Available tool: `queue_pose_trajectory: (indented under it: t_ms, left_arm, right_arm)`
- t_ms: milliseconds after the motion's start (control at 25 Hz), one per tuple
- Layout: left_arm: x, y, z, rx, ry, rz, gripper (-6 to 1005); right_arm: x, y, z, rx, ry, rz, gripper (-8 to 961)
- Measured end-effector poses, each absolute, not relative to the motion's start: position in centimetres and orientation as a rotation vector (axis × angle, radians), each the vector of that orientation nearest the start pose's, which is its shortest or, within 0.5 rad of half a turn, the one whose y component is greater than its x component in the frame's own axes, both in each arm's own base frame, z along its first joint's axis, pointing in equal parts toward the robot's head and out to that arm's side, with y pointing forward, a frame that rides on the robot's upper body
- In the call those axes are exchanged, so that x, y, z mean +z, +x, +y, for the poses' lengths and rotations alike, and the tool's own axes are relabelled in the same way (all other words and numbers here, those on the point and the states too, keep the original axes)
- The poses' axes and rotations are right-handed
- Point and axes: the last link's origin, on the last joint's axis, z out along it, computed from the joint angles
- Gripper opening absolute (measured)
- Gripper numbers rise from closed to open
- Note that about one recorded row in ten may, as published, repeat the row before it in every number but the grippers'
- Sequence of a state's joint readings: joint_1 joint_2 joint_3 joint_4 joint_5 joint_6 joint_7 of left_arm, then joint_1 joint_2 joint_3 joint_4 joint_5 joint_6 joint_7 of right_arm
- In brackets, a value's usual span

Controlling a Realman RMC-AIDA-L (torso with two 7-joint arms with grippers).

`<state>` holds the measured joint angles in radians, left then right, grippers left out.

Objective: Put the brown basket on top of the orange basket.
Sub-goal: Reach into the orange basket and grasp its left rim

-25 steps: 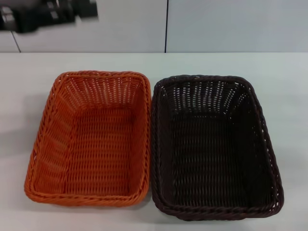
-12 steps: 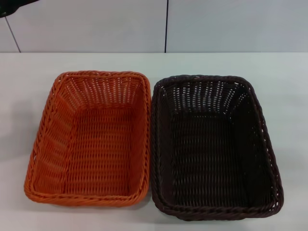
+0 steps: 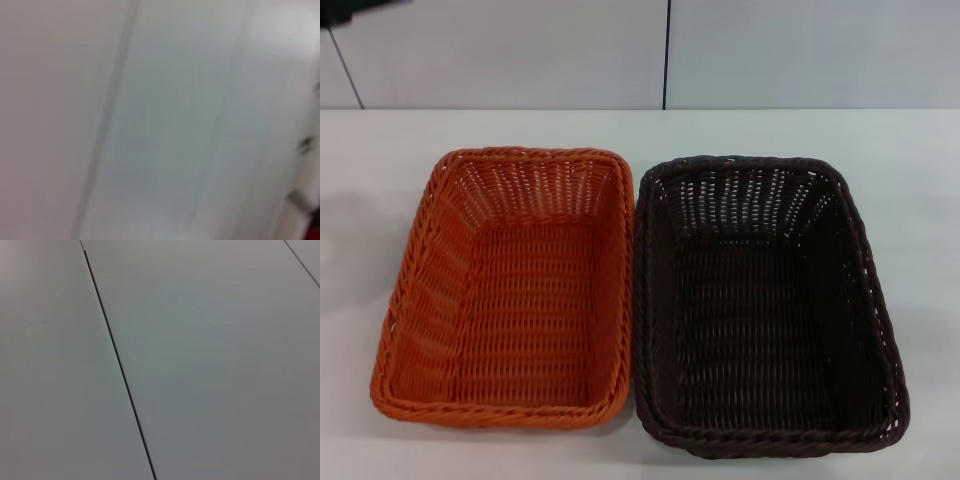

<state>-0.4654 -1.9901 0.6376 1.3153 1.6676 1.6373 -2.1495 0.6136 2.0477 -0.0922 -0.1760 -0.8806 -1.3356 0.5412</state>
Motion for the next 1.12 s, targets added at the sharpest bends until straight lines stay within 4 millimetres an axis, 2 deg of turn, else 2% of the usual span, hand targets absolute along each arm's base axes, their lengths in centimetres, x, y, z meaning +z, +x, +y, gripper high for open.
queue_pose_trajectory:
  t_ms: [40, 80, 120, 200, 480, 720, 960, 1120]
  left_arm:
    - [17.2, -18.4, 34.8, -1.009, -2.389, -0.737, 632]
    - [17.1, -19.2, 35.5, -0.799, -2.360, -0.898, 633]
    - [17.1, -19.2, 35.5, -0.799, -2.360, -0.898, 634]
    - [16.2, -19.4, 36.1, -0.545, -2.341, -1.009, 637]
    - [13.8, -18.8, 36.0, -0.192, -2.309, -1.066, 645]
    - [12.3, -19.4, 35.0, -0.075, -2.325, -1.111, 653]
    - [11.5, -21.3, 34.3, -0.009, -2.295, -1.171, 660]
    - [11.3, -22.7, 34.0, 0.005, -2.263, -1.232, 725]
  right_arm:
    - [12.7, 32.6, 37.5, 1.076, -1.055, 0.479, 526]
    - [12.7, 32.6, 37.6, 1.073, -1.055, 0.483, 526]
    - [12.7, 32.7, 37.6, 1.069, -1.056, 0.488, 526]
    - [12.6, 32.8, 37.7, 1.063, -1.056, 0.498, 526]
    - [12.5, 32.9, 37.8, 1.057, -1.058, 0.510, 526]
    - [12.4, 33.1, 37.7, 1.054, -1.049, 0.523, 526]
    - [12.1, 33.1, 37.7, 1.057, -1.050, 0.533, 526]
    - [11.9, 33.0, 37.8, 1.060, -1.054, 0.537, 525]
